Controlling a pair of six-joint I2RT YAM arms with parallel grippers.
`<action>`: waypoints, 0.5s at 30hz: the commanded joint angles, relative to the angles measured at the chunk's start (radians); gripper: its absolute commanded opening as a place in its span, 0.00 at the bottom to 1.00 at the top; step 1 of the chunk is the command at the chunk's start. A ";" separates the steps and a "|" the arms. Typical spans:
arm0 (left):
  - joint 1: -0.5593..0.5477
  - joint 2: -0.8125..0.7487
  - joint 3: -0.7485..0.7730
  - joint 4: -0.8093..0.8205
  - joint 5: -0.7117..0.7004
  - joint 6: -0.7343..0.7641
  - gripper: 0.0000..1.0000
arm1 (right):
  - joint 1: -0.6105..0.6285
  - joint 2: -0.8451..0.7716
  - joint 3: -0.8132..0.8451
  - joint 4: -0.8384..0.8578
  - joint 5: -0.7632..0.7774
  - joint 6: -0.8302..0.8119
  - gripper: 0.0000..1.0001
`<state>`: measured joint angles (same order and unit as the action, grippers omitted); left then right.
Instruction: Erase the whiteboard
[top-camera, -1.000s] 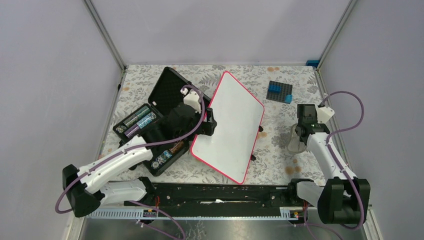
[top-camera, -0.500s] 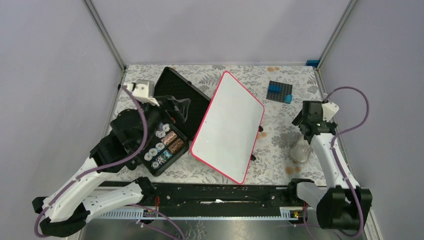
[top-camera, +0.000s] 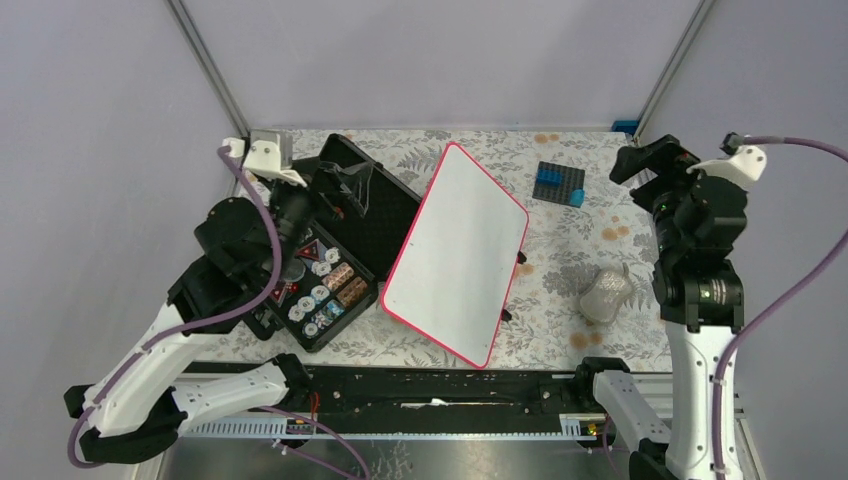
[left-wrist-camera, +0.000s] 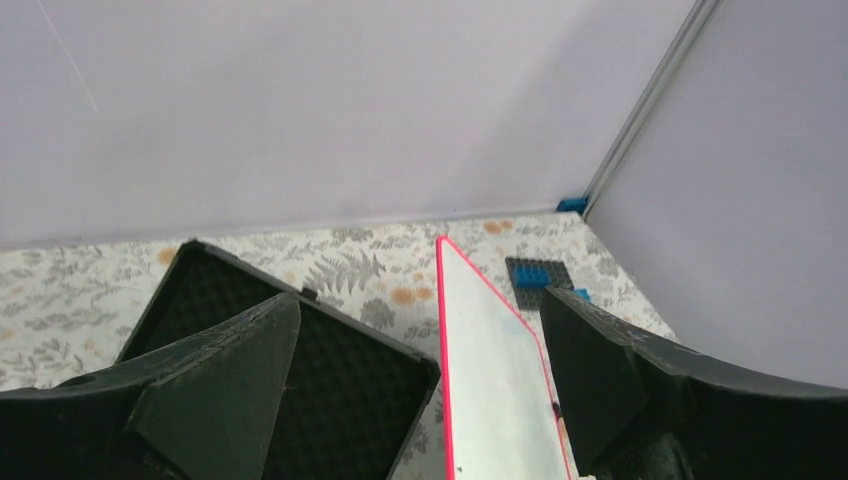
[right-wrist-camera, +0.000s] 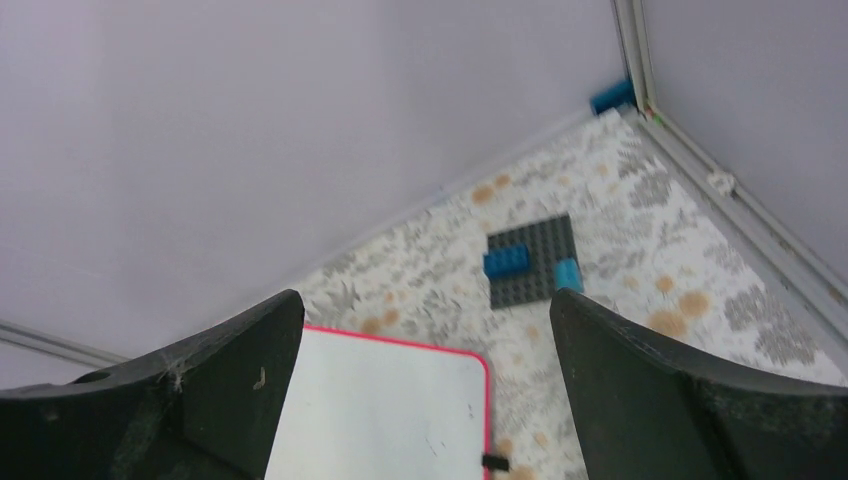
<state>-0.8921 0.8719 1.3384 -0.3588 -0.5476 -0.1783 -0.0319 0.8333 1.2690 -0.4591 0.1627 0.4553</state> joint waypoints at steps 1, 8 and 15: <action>0.003 -0.019 0.089 0.097 -0.003 0.063 0.99 | 0.003 -0.030 0.071 0.099 0.026 -0.011 1.00; 0.003 -0.038 0.143 0.116 0.014 0.092 0.99 | 0.003 -0.072 0.091 0.165 0.009 0.009 1.00; 0.003 -0.053 0.140 0.133 0.012 0.111 0.99 | 0.003 -0.116 0.051 0.204 0.011 0.001 1.00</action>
<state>-0.8921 0.8196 1.4609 -0.2722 -0.5419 -0.0990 -0.0319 0.7433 1.3350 -0.3332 0.1665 0.4603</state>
